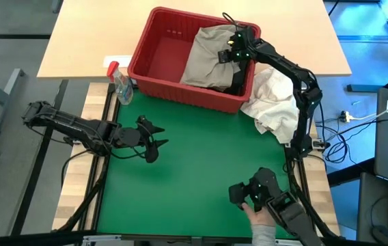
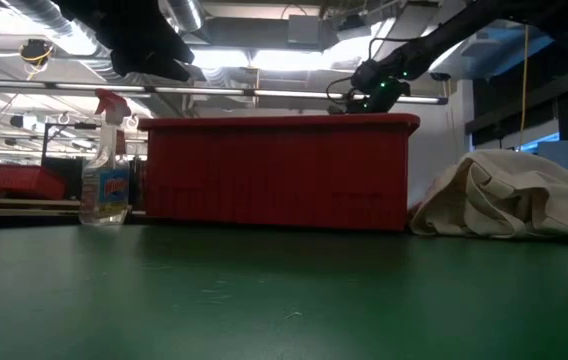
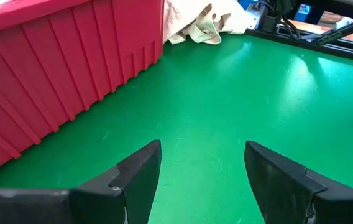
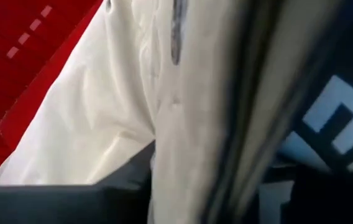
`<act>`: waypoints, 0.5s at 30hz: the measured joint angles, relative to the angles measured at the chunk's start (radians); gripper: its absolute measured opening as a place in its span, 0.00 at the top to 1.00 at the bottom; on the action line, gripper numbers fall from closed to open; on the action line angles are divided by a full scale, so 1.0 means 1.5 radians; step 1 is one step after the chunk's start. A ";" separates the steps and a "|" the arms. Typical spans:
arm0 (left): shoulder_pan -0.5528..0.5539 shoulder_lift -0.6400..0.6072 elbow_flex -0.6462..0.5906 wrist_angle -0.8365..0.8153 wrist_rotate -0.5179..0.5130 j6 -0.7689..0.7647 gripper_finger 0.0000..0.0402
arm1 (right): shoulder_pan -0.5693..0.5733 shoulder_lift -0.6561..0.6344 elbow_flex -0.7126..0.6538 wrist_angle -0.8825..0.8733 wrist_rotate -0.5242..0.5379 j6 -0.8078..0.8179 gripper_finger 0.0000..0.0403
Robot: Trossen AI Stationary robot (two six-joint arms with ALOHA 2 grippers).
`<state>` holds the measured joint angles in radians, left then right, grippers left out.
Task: Fold Laundry from Bin
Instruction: Put the stacked shorts into the red laundry bin
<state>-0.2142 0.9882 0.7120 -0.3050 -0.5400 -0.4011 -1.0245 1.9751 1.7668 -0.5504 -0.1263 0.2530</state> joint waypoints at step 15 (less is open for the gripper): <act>0.000 0.000 0.000 0.000 0.007 0.002 0.44 | -0.006 -0.010 0.178 -0.221 0.106 -0.058 0.24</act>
<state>-0.2142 0.9882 0.7120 -0.3050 -0.5301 -0.3981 -1.0332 1.9594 2.0341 -0.8826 0.0330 0.1667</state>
